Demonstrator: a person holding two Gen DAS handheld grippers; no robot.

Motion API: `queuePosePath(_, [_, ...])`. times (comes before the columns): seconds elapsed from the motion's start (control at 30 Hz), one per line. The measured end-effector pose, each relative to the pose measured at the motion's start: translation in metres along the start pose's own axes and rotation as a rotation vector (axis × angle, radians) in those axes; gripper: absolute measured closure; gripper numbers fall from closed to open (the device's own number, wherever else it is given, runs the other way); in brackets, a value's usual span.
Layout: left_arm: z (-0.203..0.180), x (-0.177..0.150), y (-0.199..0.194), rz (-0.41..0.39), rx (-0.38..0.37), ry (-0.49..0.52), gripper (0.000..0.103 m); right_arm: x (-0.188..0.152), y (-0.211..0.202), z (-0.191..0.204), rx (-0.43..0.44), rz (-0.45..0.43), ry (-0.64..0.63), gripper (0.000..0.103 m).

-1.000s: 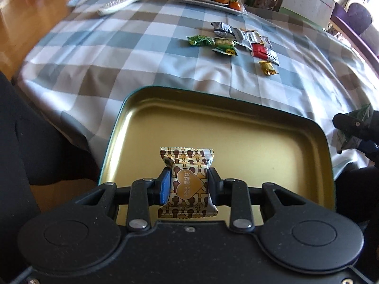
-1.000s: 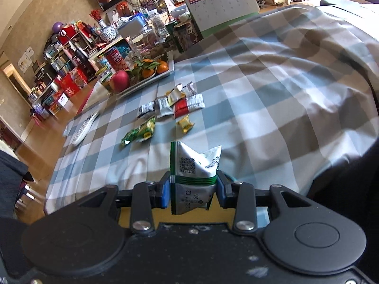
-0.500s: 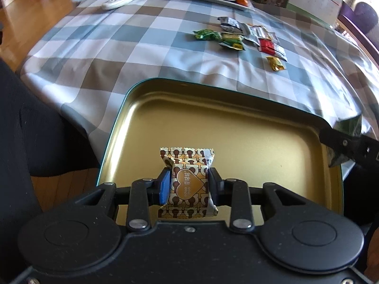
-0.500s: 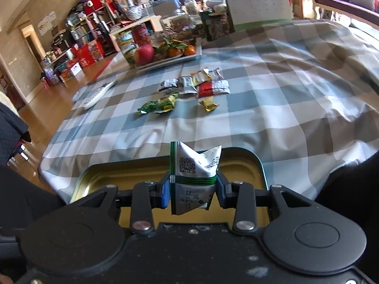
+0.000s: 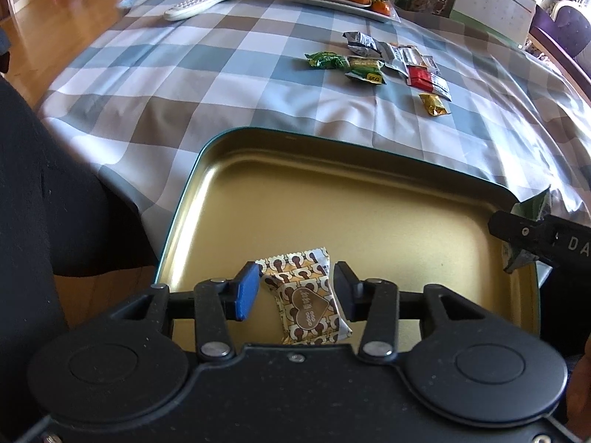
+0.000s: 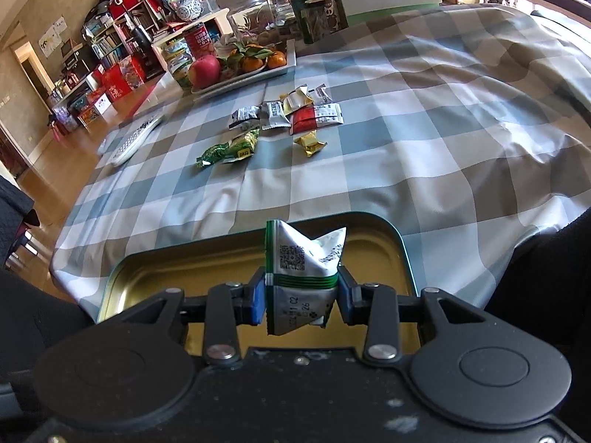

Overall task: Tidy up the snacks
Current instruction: 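Lower the white-green packet into the tray and open the right tool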

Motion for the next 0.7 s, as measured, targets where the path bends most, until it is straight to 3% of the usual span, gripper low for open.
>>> queuePosePath(0.7, [0.0004,-0.0003,0.0018,0.001,0.013,0.008,0.05,-0.0012,0.0033,-0.0018,-0.011,0.015,0.0,0.062])
Point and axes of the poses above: each gripper's, at about its wrist camera, not at the fingertips, and y roughly the way its jaws point, z to its left, x to its top, the point moved 7 cm from there along y, roughly the way its jaws point, and after that the axes turned 7 degrees about y, right-handed, at the moved point
